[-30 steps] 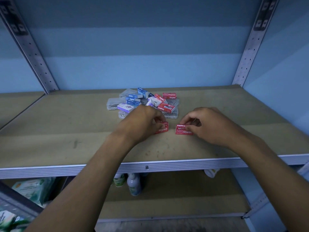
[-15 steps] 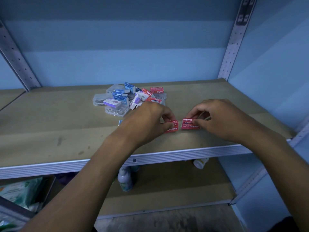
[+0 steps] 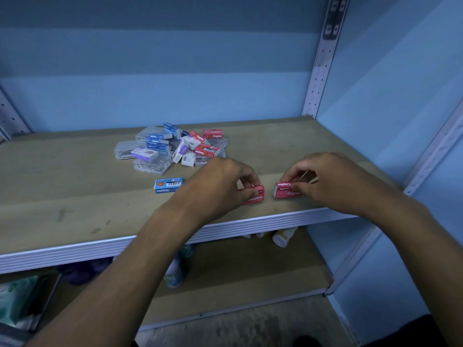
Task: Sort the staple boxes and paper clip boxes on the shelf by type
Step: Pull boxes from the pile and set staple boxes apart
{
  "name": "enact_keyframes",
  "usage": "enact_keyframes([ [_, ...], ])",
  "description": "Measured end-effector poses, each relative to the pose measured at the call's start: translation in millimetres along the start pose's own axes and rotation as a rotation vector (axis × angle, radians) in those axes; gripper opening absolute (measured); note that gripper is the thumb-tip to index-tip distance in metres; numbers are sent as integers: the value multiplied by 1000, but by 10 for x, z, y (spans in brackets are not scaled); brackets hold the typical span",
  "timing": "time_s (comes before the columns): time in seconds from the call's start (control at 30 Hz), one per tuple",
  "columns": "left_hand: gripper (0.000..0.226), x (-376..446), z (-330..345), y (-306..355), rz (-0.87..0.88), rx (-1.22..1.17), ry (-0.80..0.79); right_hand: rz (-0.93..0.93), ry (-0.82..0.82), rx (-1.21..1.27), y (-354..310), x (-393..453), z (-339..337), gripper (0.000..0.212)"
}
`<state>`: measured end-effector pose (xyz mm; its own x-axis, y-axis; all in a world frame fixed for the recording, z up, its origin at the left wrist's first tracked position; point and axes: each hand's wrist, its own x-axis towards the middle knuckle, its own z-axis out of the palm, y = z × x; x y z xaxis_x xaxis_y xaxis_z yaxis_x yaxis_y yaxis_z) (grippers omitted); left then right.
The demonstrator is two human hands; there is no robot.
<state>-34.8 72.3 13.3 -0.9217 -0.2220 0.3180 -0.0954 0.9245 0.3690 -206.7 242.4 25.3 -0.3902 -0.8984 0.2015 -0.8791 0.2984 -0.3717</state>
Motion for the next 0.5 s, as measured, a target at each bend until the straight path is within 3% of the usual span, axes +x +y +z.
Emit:
enact_keyframes([
  [0.5, 20, 6, 84, -18, -3, 0, -6, 25, -71, 22, 57, -18, 19, 22],
])
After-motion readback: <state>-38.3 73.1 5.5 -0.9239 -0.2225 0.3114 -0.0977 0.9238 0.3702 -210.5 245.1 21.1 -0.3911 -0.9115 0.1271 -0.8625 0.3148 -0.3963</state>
